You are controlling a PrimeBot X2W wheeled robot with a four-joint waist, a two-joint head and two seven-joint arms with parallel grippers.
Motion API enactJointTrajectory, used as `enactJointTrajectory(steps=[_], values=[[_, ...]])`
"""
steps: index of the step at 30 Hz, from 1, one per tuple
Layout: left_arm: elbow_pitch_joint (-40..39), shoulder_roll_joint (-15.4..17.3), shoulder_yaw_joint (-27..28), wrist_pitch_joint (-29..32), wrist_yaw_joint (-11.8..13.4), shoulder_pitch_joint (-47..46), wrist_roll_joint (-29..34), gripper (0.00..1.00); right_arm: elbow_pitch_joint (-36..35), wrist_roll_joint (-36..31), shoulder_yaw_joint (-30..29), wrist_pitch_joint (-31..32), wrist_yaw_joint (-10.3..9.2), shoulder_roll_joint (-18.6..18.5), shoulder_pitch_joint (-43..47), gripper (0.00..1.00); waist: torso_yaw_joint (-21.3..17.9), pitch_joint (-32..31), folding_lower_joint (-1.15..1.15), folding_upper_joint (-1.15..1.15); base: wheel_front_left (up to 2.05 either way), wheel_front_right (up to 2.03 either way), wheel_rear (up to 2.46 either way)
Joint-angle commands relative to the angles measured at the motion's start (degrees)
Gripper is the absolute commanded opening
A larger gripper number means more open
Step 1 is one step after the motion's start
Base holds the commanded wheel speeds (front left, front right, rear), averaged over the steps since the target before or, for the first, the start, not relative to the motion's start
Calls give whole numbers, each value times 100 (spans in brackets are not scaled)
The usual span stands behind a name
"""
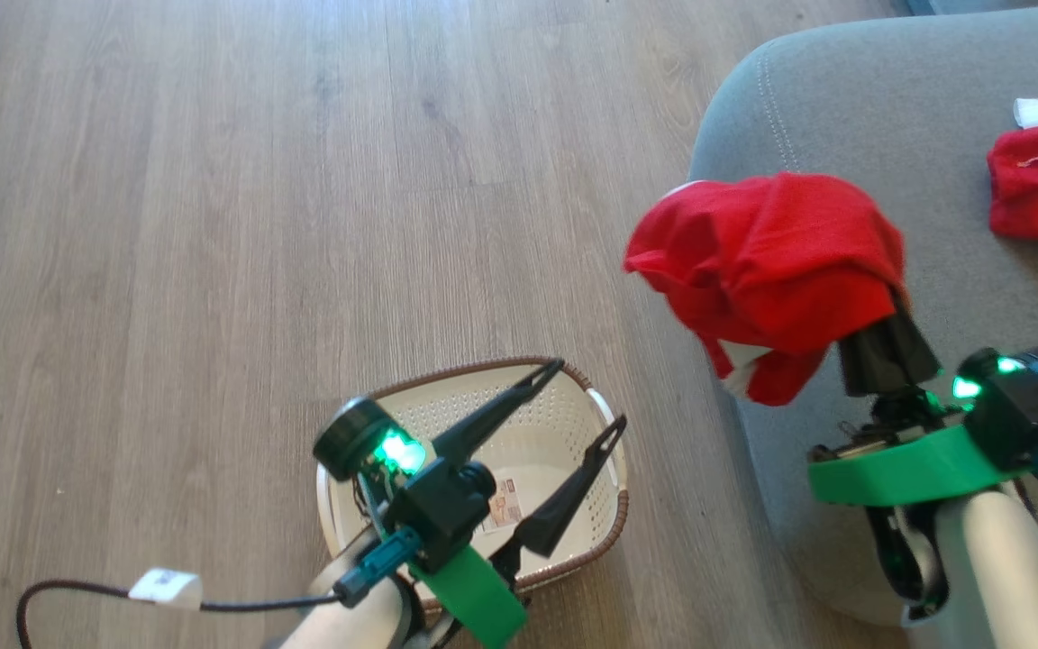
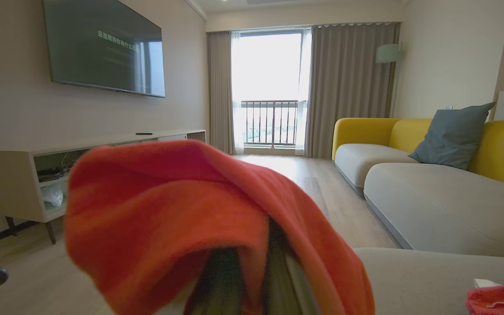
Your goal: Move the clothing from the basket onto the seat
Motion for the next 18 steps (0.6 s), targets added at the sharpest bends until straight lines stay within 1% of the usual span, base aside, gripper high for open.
enactJointTrajectory(steps=[1,7,18], values=[[-142,76,161,-24,-7,-97,2,100,-168,-53,7,-38,-1,35,-41,0,-8,-12,0,0,0,0,0],[19,115,90,-24,-7,45,-101,100,-74,14,-395,-38,-1,132,166,0,-34,-43,0,0,0,0,0],[276,166,45,-24,-7,199,-225,100,355,138,-786,-38,-1,221,408,0,-12,41,0,0,0,0,0]])
